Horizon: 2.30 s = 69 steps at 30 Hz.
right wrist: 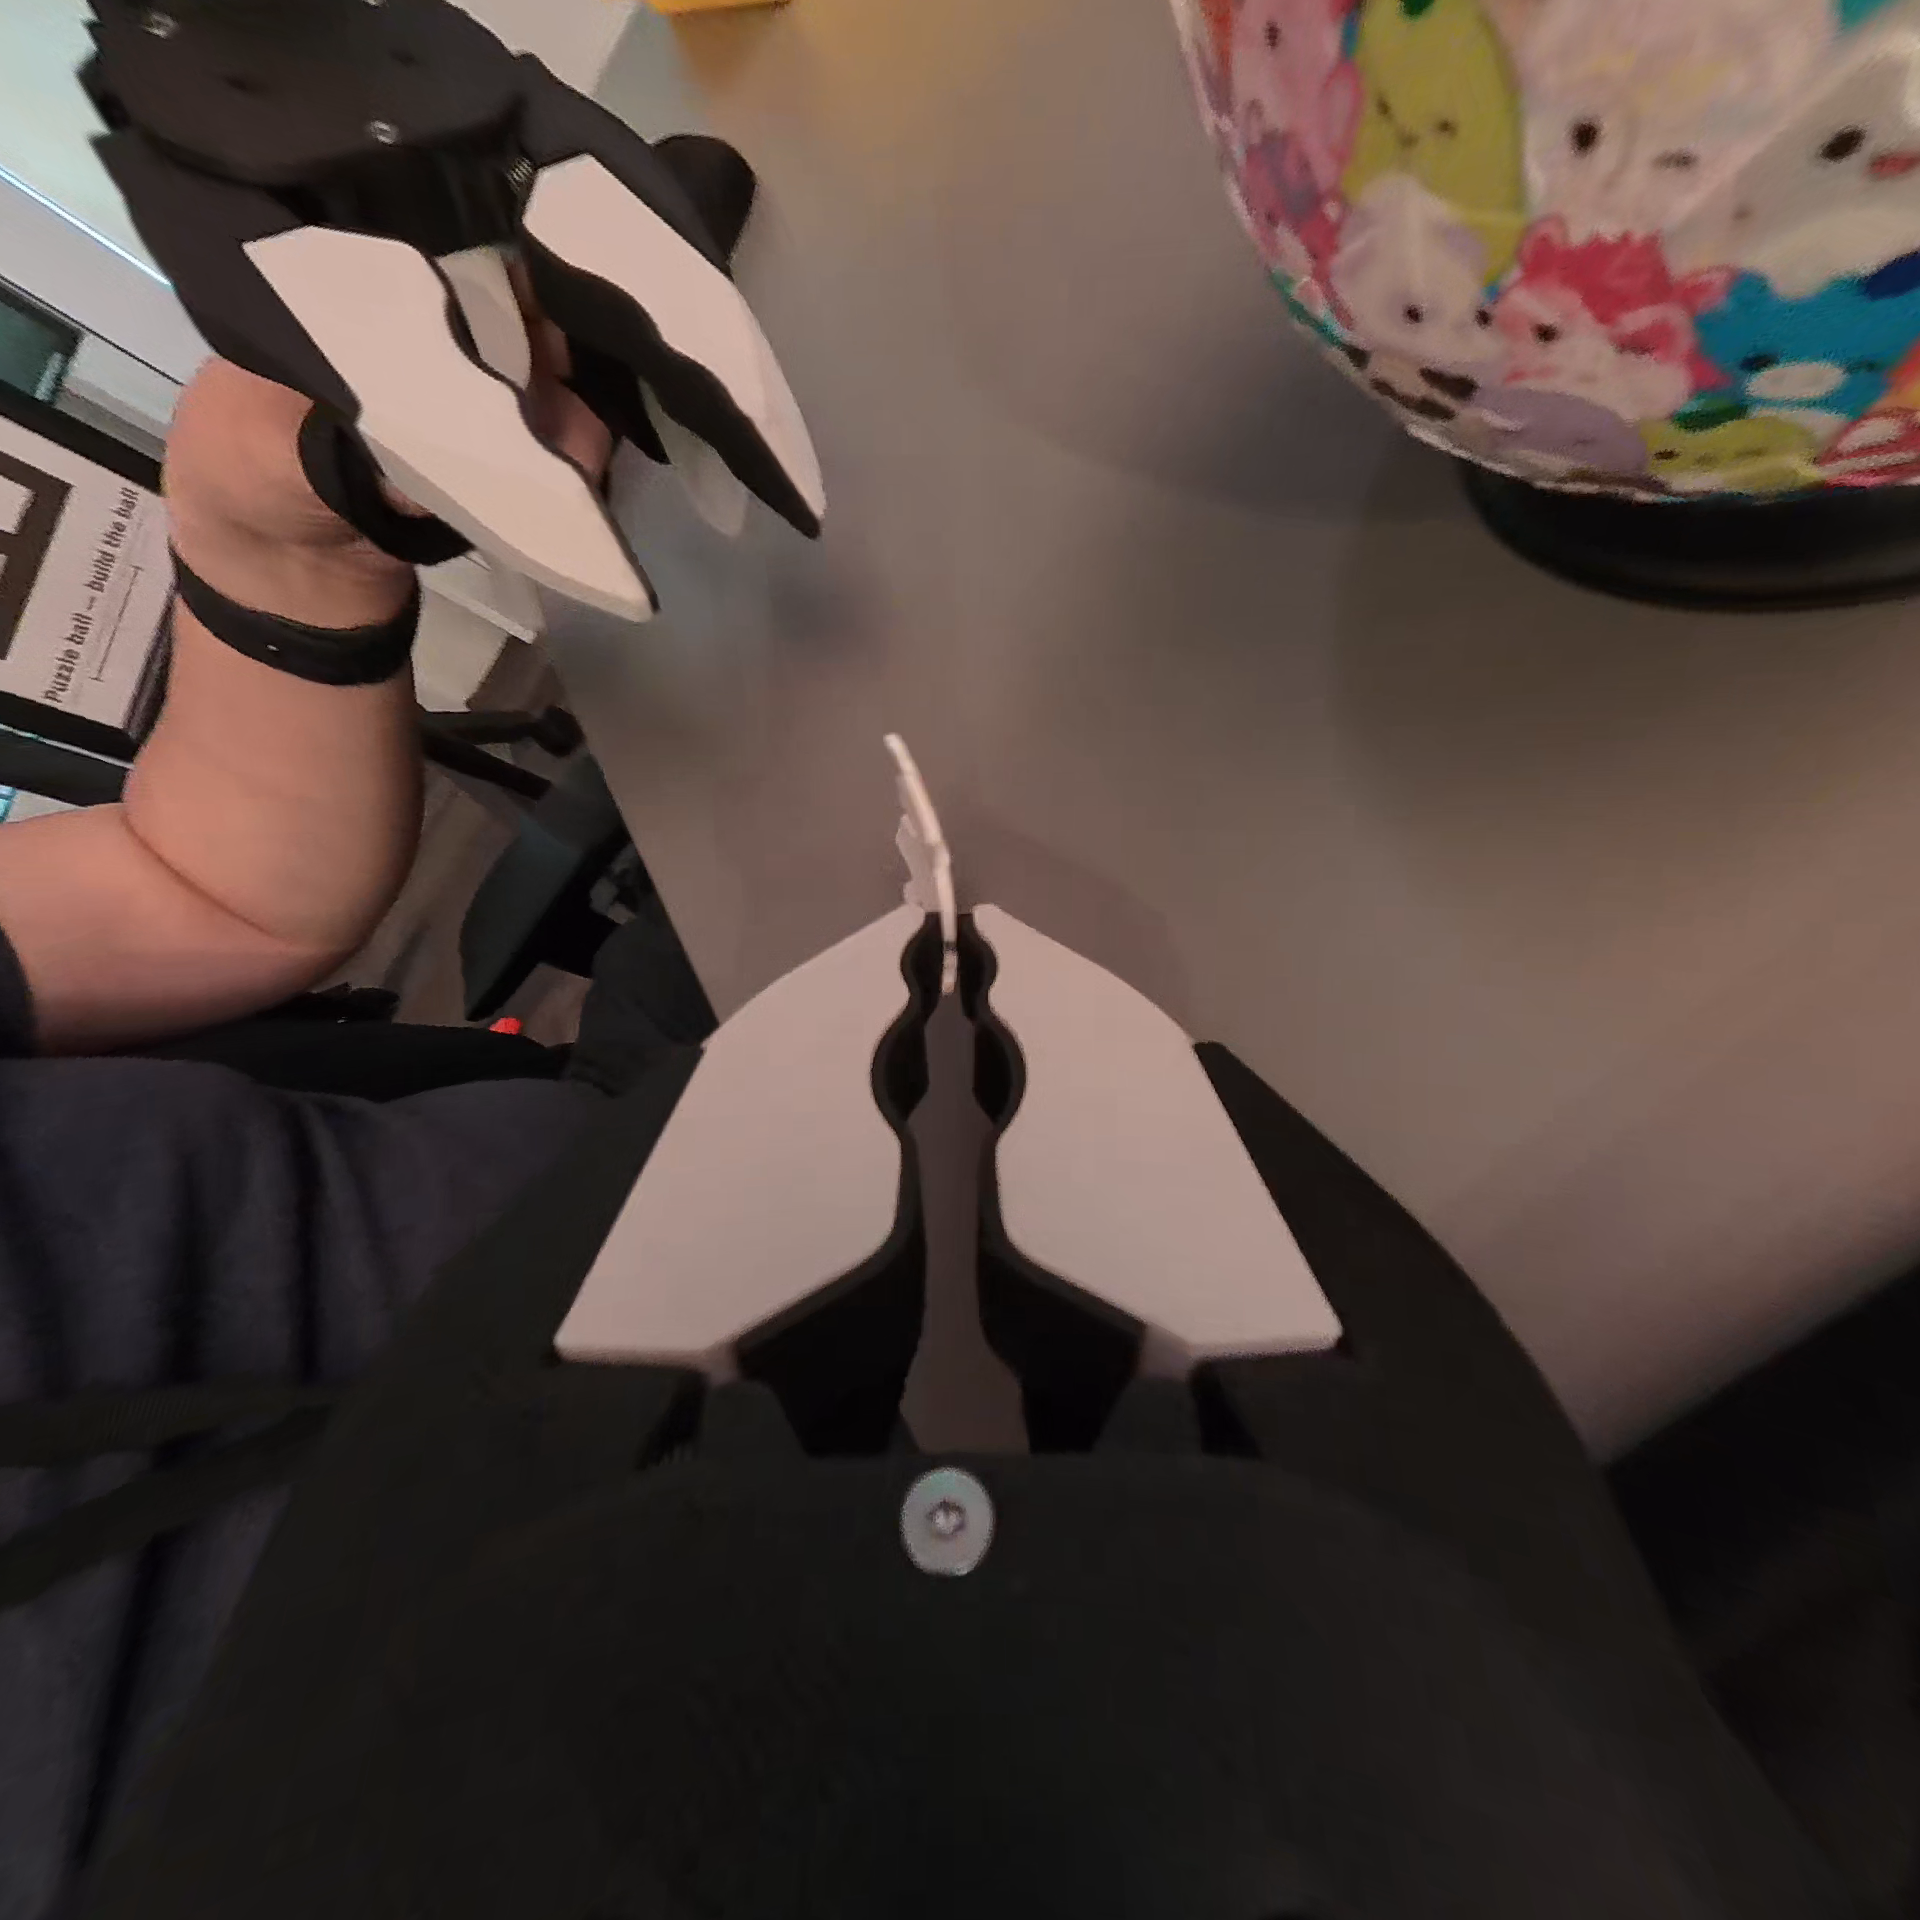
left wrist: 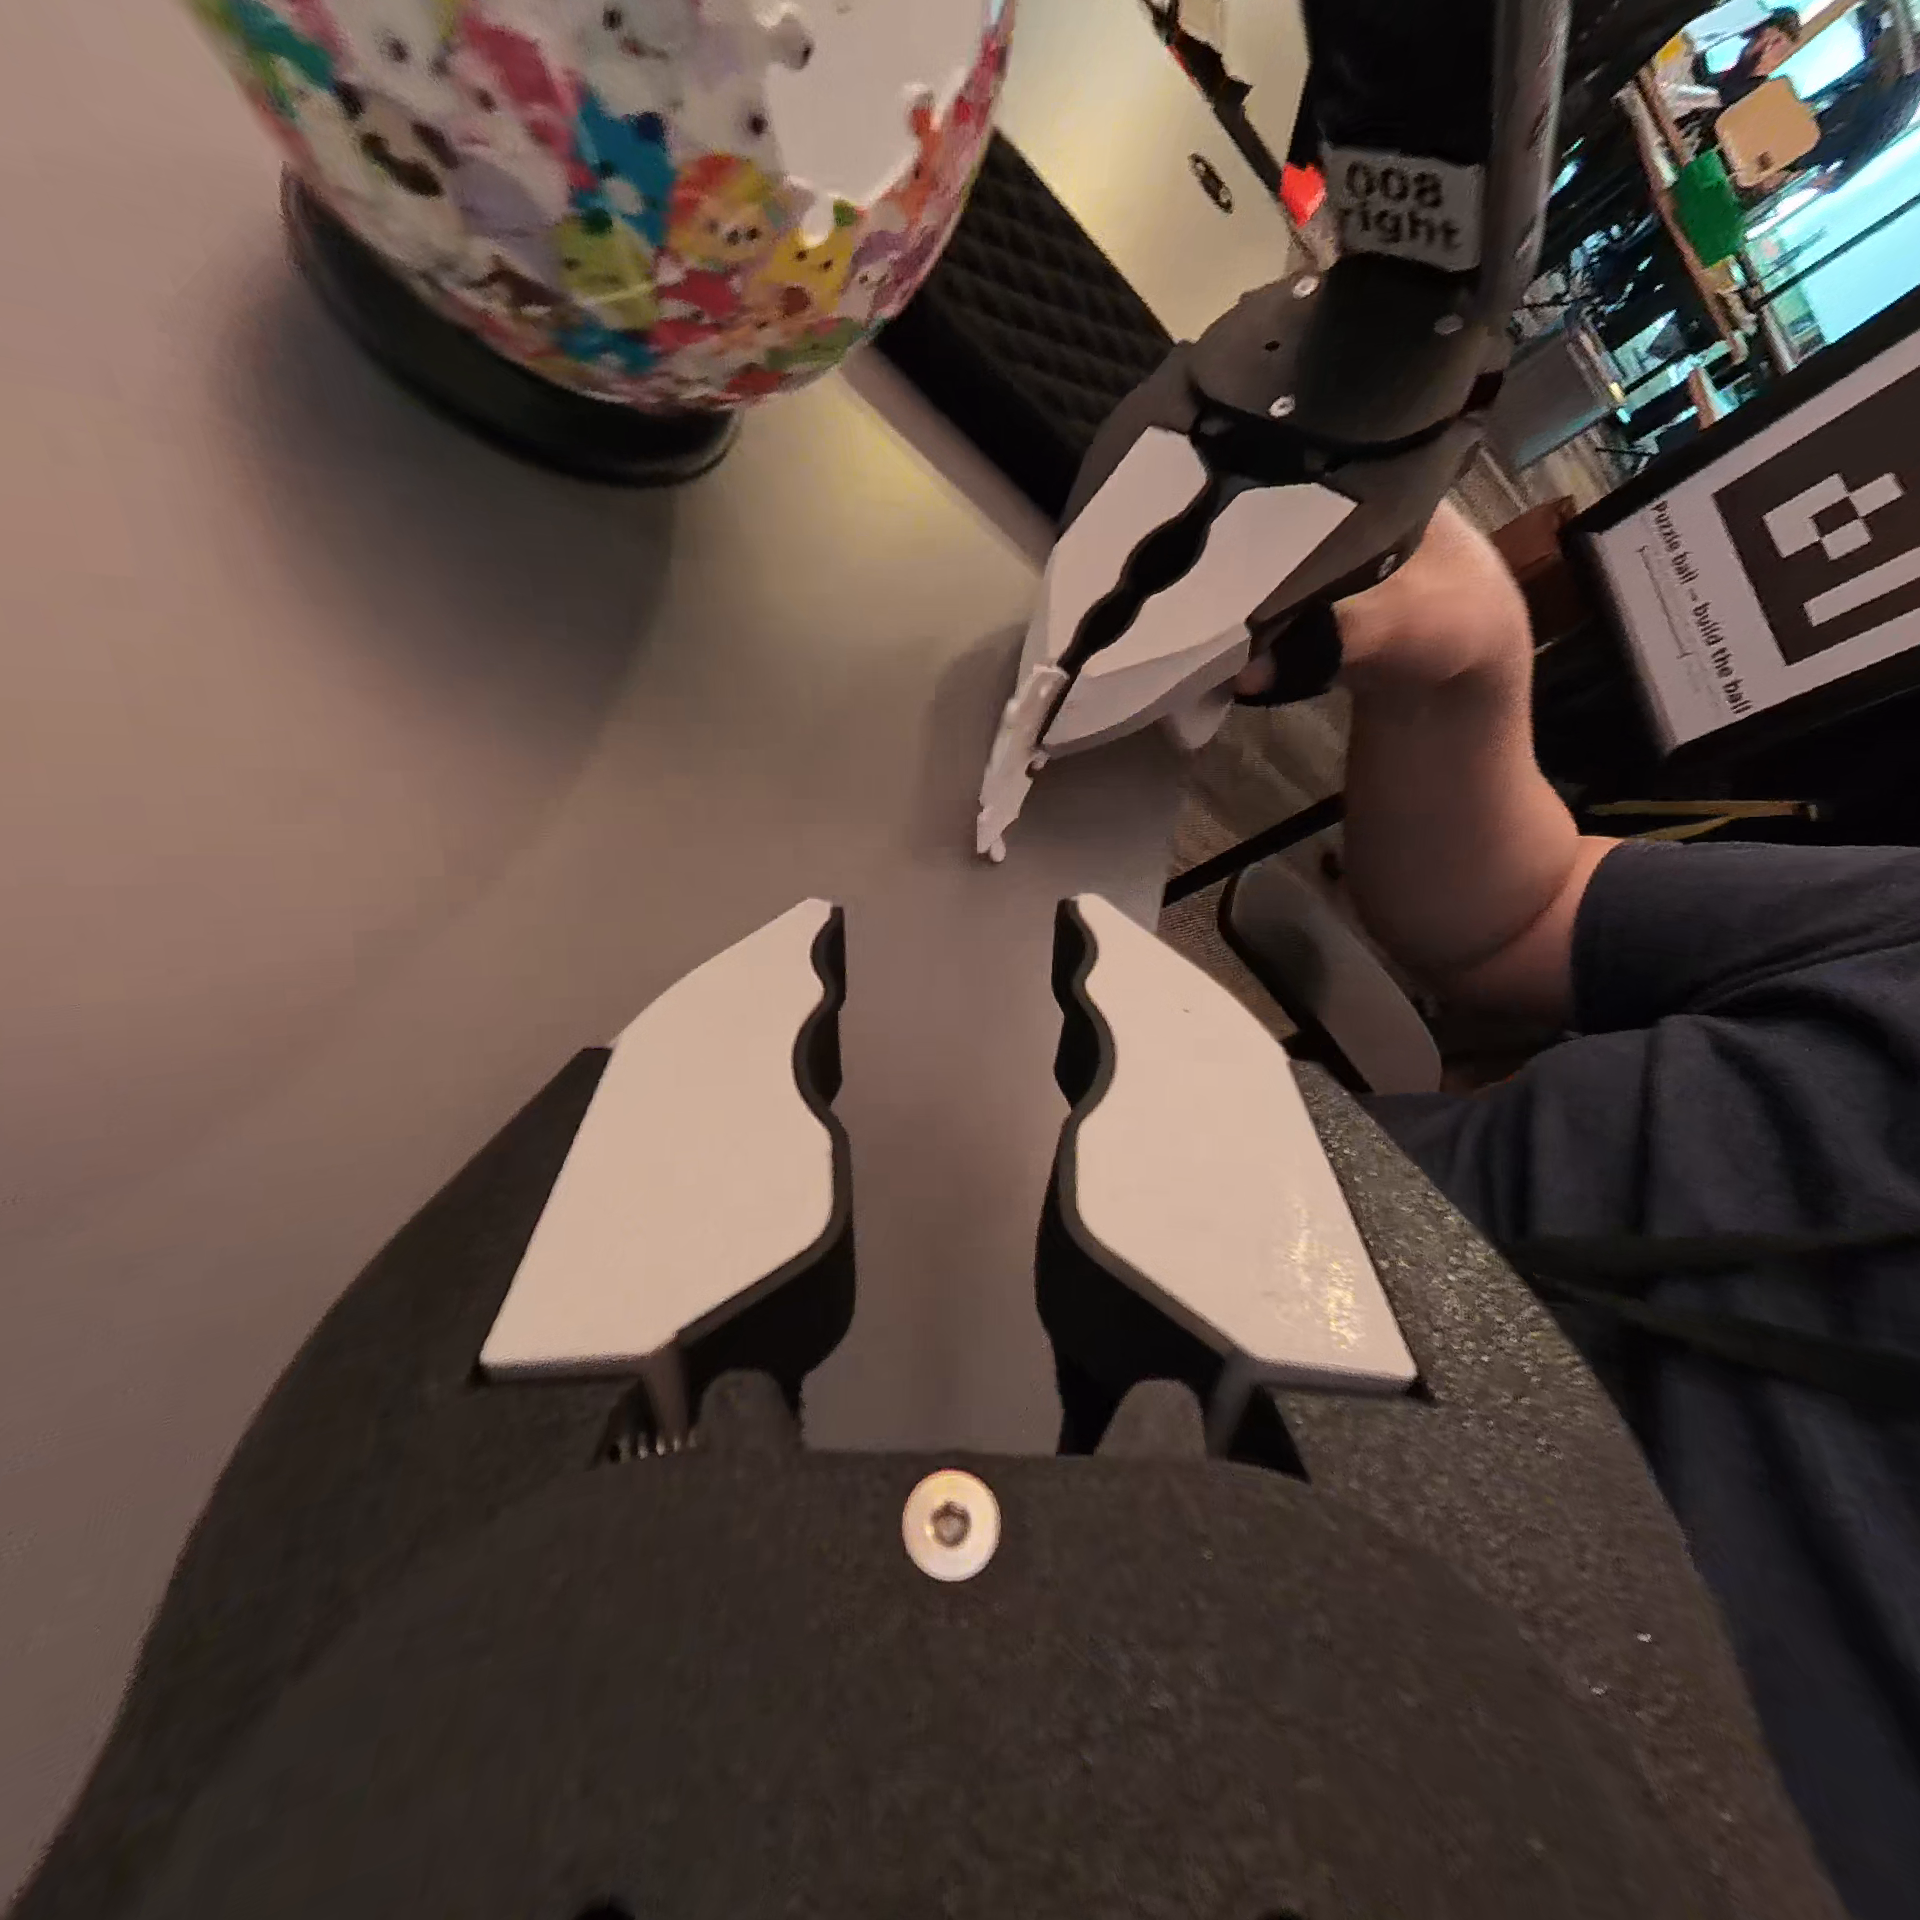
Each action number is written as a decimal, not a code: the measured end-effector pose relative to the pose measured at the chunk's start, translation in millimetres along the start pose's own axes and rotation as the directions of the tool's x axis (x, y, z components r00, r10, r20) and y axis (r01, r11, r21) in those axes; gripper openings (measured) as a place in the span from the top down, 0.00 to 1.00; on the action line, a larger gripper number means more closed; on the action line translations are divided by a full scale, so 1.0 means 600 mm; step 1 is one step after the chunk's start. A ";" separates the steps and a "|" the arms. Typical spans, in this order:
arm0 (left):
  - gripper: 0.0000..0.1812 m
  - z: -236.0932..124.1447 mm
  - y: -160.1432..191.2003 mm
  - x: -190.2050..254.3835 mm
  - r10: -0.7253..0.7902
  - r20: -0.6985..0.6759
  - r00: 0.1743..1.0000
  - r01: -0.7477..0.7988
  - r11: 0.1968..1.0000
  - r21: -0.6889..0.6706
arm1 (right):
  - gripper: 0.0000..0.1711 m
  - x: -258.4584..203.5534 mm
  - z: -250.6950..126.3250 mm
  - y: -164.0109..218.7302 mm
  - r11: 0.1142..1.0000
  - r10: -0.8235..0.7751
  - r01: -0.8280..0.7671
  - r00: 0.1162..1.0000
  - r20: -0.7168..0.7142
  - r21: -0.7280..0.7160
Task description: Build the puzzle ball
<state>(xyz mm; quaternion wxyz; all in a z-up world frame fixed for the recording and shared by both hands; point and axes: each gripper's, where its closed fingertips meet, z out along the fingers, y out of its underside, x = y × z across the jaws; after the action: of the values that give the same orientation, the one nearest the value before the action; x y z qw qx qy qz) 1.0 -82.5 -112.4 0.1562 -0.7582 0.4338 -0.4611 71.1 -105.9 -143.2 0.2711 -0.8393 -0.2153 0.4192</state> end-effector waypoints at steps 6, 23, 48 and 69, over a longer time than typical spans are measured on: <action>0.78 -0.015 -0.004 -0.040 0.043 0.011 0.999 -0.042 0.998 -0.045 | 0.80 0.025 -0.012 -0.012 0.998 -0.058 0.057 0.988 -0.142 -0.009; 0.37 0.033 -0.210 -0.120 0.571 -0.161 0.805 -0.552 0.821 0.148 | 0.54 0.100 -0.081 -0.115 0.934 -0.145 0.300 0.815 -0.561 0.195; 0.35 0.041 -0.183 -0.084 0.557 -0.279 0.782 -0.537 0.830 0.151 | 0.54 0.107 -0.068 -0.131 0.954 -0.037 0.175 0.874 -0.484 0.243; 0.35 0.024 -0.205 -0.108 0.477 -0.304 0.825 -0.419 0.876 0.238 | 0.52 0.095 -0.062 -0.109 0.970 -0.005 0.103 0.913 -0.408 0.220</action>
<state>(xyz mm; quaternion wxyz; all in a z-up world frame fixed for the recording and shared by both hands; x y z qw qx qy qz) 63.2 37.7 -78.2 0.2402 -0.5240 0.5824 -0.5732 124.5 -32.9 -116.1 0.4192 -0.8631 -0.1265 0.2516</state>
